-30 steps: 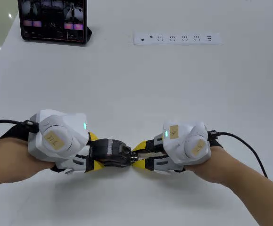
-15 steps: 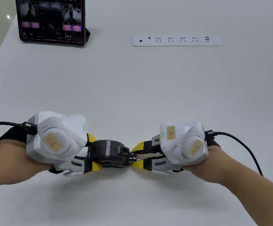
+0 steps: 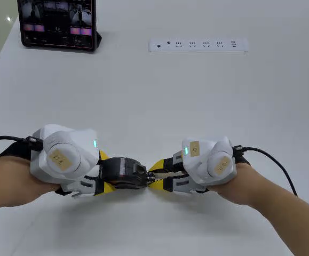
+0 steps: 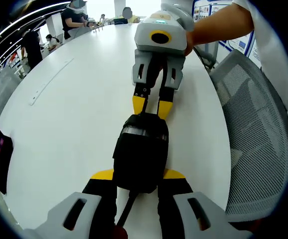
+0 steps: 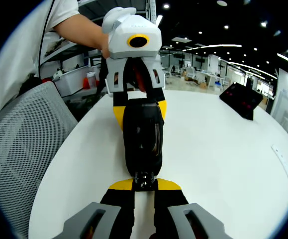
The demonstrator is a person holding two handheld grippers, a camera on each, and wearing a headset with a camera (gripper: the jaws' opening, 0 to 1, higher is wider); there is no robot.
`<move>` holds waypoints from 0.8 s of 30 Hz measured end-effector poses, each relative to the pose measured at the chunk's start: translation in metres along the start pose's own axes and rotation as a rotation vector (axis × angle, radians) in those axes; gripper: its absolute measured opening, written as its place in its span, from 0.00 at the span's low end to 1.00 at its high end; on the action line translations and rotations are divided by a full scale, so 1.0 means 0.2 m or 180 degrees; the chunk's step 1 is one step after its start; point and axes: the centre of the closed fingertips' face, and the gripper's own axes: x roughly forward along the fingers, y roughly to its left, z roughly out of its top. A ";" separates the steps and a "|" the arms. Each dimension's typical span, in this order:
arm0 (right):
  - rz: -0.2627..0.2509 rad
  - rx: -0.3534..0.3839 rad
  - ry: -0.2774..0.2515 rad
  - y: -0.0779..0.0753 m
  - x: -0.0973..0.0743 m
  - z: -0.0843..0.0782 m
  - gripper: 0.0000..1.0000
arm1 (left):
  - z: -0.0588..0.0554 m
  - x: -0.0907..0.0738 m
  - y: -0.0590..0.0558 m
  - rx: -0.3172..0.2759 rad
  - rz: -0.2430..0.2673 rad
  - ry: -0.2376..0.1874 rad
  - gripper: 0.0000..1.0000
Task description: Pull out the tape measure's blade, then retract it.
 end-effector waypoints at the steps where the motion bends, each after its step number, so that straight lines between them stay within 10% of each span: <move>1: -0.0001 0.0005 -0.0001 0.00 0.00 0.00 0.10 | 0.00 0.00 0.00 0.0008 -0.0006 0.0006 0.26; 24: -0.0055 0.0063 0.0139 0.01 -0.15 -0.10 0.10 | 0.00 0.00 0.00 0.0018 -0.0016 0.0033 0.26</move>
